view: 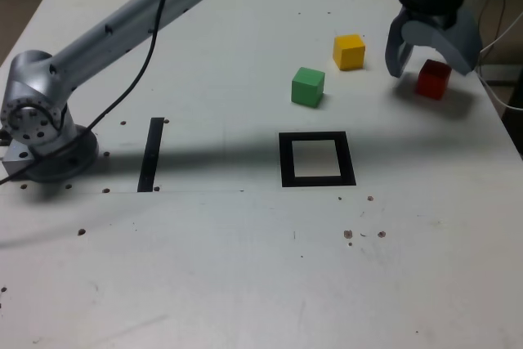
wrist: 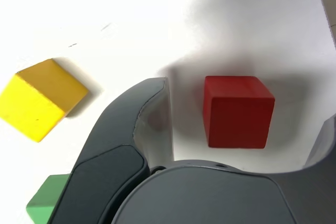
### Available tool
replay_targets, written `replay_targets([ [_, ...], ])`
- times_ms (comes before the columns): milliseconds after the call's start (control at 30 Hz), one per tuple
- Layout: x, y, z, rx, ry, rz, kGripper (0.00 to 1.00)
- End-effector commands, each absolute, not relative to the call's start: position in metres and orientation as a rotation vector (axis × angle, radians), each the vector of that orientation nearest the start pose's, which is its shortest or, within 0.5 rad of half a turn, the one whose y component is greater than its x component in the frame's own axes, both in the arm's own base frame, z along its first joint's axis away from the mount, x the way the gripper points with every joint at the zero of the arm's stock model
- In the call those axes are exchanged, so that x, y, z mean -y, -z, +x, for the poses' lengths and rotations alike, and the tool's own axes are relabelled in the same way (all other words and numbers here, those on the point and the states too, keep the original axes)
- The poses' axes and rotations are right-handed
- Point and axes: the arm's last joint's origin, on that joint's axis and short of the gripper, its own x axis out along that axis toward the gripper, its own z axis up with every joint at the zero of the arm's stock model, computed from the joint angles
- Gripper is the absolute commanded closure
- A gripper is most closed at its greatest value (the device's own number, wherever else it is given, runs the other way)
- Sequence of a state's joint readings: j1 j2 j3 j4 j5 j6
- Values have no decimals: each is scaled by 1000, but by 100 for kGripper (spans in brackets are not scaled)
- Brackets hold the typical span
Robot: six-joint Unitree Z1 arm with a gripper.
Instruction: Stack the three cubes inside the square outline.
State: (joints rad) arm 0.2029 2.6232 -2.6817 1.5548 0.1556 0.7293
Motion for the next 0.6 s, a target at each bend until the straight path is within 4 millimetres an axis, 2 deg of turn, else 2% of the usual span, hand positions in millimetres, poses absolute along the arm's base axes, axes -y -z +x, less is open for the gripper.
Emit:
replay_targets([
  [0,-112,-226,517,-1526,275,548,1],
  [167,-112,-219,522,-1520,279,546,2],
  [300,-110,-215,524,-1519,279,548,7],
  [433,-108,-215,526,-1519,273,556,19],
  [567,-105,-216,527,-1513,266,564,37],
])
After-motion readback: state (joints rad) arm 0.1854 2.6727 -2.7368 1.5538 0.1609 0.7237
